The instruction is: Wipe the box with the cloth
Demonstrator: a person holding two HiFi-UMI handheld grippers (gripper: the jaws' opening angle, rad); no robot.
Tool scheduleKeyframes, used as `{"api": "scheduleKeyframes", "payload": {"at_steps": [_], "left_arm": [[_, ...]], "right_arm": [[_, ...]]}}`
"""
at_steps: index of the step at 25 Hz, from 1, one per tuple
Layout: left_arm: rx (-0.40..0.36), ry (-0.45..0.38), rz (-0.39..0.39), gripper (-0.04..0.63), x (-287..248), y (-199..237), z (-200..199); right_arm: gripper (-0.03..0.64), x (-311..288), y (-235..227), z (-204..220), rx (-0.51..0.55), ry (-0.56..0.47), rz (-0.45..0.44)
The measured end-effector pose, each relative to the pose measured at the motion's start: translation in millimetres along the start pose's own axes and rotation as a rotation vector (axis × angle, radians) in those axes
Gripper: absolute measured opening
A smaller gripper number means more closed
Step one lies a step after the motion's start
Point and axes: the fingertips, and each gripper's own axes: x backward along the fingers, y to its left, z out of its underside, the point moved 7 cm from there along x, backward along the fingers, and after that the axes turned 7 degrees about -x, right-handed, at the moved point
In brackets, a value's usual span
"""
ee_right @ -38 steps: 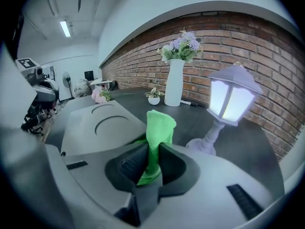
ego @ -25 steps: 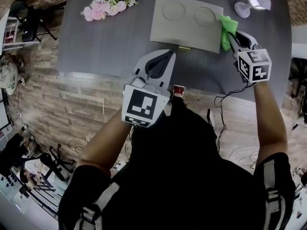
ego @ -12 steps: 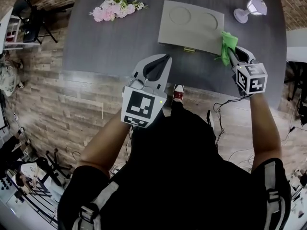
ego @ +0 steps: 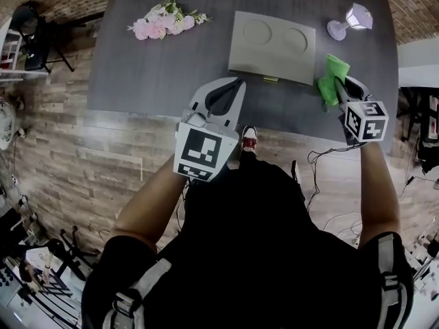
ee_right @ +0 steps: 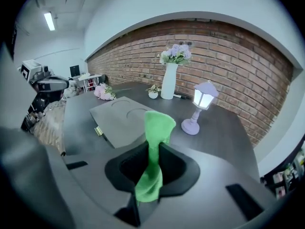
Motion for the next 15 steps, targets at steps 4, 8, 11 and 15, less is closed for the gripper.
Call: {"api": "scheduleKeyframes", "payload": {"at_steps": [4, 8, 11, 15], "left_arm": [[0.026, -0.015, -0.007, 0.009, 4.4, 13.9, 6.1], [0.041, -0.024, -0.017, 0.009, 11.4, 30.5, 14.3], [0.056, -0.025, -0.045, 0.009, 18.9, 49.4, 22.5], [0.086, -0.009, -0.102, 0.009, 30.4, 79.4, 35.3]], "right_arm": [[0.055, 2.9, 1.7, -32.6, 0.015, -0.039, 0.016], [0.055, -5.8, 26.2, -79.9, 0.063, -0.082, -0.015], [0.055, -23.4, 56.7, -117.6, 0.08, -0.11, -0.078], [0.056, -63.9, 108.1, -162.4, 0.033, -0.125, -0.206]]}}
